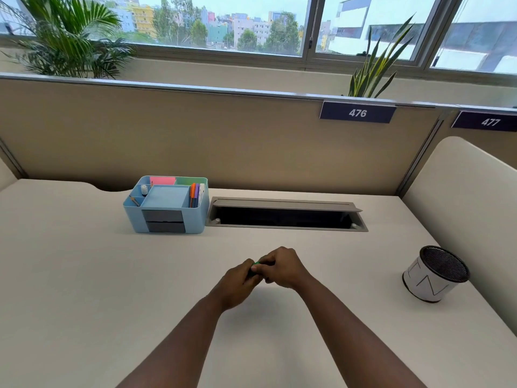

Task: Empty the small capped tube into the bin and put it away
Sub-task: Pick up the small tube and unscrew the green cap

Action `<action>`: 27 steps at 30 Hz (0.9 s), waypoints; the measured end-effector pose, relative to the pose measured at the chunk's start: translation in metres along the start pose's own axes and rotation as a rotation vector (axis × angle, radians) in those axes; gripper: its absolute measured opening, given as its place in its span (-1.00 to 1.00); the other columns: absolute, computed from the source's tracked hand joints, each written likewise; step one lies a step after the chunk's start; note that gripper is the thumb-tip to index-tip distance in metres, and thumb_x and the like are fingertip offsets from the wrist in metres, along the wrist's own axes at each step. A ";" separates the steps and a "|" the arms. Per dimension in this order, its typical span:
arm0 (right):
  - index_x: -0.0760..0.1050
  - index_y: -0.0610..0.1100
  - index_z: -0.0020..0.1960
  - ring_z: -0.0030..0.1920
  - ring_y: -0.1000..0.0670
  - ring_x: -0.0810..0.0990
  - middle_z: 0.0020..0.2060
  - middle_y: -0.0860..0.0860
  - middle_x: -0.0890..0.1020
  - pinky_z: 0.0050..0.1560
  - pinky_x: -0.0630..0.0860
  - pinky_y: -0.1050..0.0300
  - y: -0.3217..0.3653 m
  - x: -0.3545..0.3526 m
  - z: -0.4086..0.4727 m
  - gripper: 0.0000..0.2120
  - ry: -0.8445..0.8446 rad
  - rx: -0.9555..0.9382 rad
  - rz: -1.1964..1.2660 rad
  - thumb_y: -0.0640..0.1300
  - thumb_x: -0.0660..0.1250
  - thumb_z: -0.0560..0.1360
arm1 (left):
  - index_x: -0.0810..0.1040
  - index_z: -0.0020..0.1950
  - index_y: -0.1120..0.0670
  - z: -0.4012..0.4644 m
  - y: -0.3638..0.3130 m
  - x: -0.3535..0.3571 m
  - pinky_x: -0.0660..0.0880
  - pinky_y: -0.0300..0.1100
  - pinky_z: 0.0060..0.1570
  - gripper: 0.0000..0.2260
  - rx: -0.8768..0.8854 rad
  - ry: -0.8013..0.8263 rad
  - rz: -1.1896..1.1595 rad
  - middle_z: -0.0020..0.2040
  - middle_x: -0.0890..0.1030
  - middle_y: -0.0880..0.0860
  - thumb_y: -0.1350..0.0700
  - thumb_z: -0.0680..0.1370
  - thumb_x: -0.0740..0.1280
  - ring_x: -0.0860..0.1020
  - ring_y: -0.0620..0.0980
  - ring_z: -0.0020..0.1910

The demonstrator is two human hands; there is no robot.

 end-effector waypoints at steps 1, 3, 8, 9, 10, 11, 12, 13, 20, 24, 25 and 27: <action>0.61 -0.24 -0.08 -0.30 -0.11 0.65 -0.18 -0.23 0.69 -0.11 0.60 0.05 0.001 0.000 -0.001 -0.76 -0.024 0.007 -0.051 -0.06 0.32 0.46 | 0.41 -0.07 0.12 0.000 -0.002 0.002 0.37 -0.12 -0.18 -0.86 0.008 0.009 -0.024 -0.16 0.54 0.07 0.06 0.57 0.16 0.44 0.00 -0.23; 0.53 -0.23 -0.04 -0.21 -0.16 0.64 -0.11 -0.22 0.66 -0.11 0.56 0.02 0.002 0.001 -0.002 -0.67 -0.069 0.034 -0.147 0.03 0.19 0.51 | 0.39 -0.08 0.03 0.000 -0.007 0.003 0.40 -0.11 -0.15 -0.91 0.035 -0.019 -0.026 -0.14 0.55 0.03 0.08 0.58 0.13 0.47 0.00 -0.20; 0.53 -0.26 -0.18 -0.10 -0.19 0.58 -0.16 -0.22 0.64 -0.12 0.47 0.02 0.003 0.003 -0.005 -0.45 -0.175 0.037 -0.276 0.17 0.00 0.54 | 0.43 -0.04 0.02 0.001 -0.016 -0.007 0.42 -0.09 -0.23 -0.86 0.065 -0.131 0.096 -0.16 0.62 0.04 0.02 0.58 0.12 0.52 0.05 -0.23; 0.51 -0.26 -0.24 -0.16 -0.17 0.57 -0.20 -0.23 0.64 -0.17 0.44 0.04 0.003 0.001 -0.006 -0.45 -0.197 0.027 -0.251 0.16 0.02 0.54 | 0.43 -0.03 0.03 0.001 -0.017 -0.008 0.39 -0.11 -0.27 -0.86 0.072 -0.152 0.113 -0.16 0.63 0.05 0.01 0.57 0.13 0.51 0.04 -0.24; 0.49 -0.27 -0.29 -0.21 -0.16 0.56 -0.25 -0.24 0.64 -0.21 0.43 0.05 0.003 0.000 -0.006 -0.46 -0.213 0.013 -0.226 0.14 0.04 0.54 | 0.44 -0.03 0.02 0.001 -0.018 -0.008 0.36 -0.15 -0.31 -0.86 0.083 -0.171 0.120 -0.17 0.63 0.04 0.02 0.57 0.13 0.49 0.02 -0.26; 0.48 -0.29 -0.31 -0.25 -0.15 0.54 -0.28 -0.25 0.63 -0.23 0.43 0.03 0.003 -0.001 -0.006 -0.46 -0.221 -0.002 -0.205 0.12 0.06 0.54 | 0.44 -0.03 0.02 0.001 -0.020 -0.009 0.34 -0.18 -0.35 -0.87 0.096 -0.189 0.124 -0.18 0.63 0.04 0.02 0.57 0.14 0.48 0.01 -0.28; 0.48 -0.32 -0.31 -0.27 -0.14 0.52 -0.30 -0.26 0.62 -0.22 0.46 -0.01 0.005 -0.001 -0.006 -0.46 -0.221 -0.015 -0.185 0.11 0.07 0.54 | 0.45 -0.04 0.02 0.001 -0.022 -0.010 0.33 -0.21 -0.36 -0.87 0.107 -0.205 0.126 -0.19 0.64 0.05 0.03 0.56 0.15 0.47 0.00 -0.29; 0.50 -0.34 -0.31 -0.29 -0.15 0.51 -0.33 -0.27 0.61 -0.20 0.48 -0.04 0.006 -0.001 -0.006 -0.45 -0.217 -0.030 -0.166 0.10 0.08 0.54 | 0.46 -0.04 0.03 0.001 -0.022 -0.010 0.33 -0.21 -0.36 -0.87 0.117 -0.216 0.126 -0.20 0.64 0.07 0.03 0.56 0.16 0.47 0.00 -0.30; 0.46 -0.25 -0.38 -0.33 -0.09 0.45 -0.39 -0.21 0.53 -0.25 0.43 -0.02 0.013 -0.004 -0.005 -0.50 -0.156 -0.067 -0.144 0.09 0.11 0.54 | 0.48 -0.02 0.00 0.002 -0.016 -0.014 0.36 -0.18 -0.32 -0.88 0.073 -0.243 0.073 -0.30 0.58 -0.02 -0.01 0.54 0.21 0.48 0.00 -0.32; 0.51 -0.24 -0.22 -0.21 -0.12 0.53 -0.21 -0.22 0.62 -0.16 0.46 0.03 0.014 -0.001 -0.004 -0.58 -0.109 -0.025 -0.104 0.08 0.11 0.55 | 0.46 0.06 0.00 0.003 -0.014 -0.013 0.43 -0.15 -0.19 -0.83 0.042 -0.191 -0.020 -0.18 0.61 0.00 -0.02 0.52 0.26 0.52 -0.04 -0.24; 0.54 -0.26 -0.14 -0.18 -0.11 0.56 -0.16 -0.21 0.64 -0.14 0.48 0.05 0.014 -0.003 -0.005 -0.61 -0.117 -0.022 -0.051 0.04 0.14 0.55 | 0.44 0.07 0.02 0.003 -0.013 -0.012 0.42 -0.18 -0.20 -0.80 0.039 -0.177 -0.054 -0.21 0.58 -0.02 -0.01 0.50 0.29 0.49 -0.06 -0.27; 0.57 -0.26 -0.05 -0.25 -0.03 0.54 -0.19 -0.14 0.64 -0.27 0.47 0.19 0.009 -0.008 -0.004 -0.70 -0.158 0.023 0.144 -0.04 0.22 0.52 | 0.39 0.01 0.08 0.002 -0.011 -0.012 0.36 -0.28 -0.31 -0.82 0.016 -0.175 -0.101 -0.32 0.49 -0.04 0.03 0.50 0.30 0.39 -0.10 -0.37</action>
Point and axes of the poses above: each hand's wrist, its own z-axis towards the middle knuckle, its own x-axis out of the palm, y = z × x, the point moved 6 cm from there along z, towards the middle knuckle
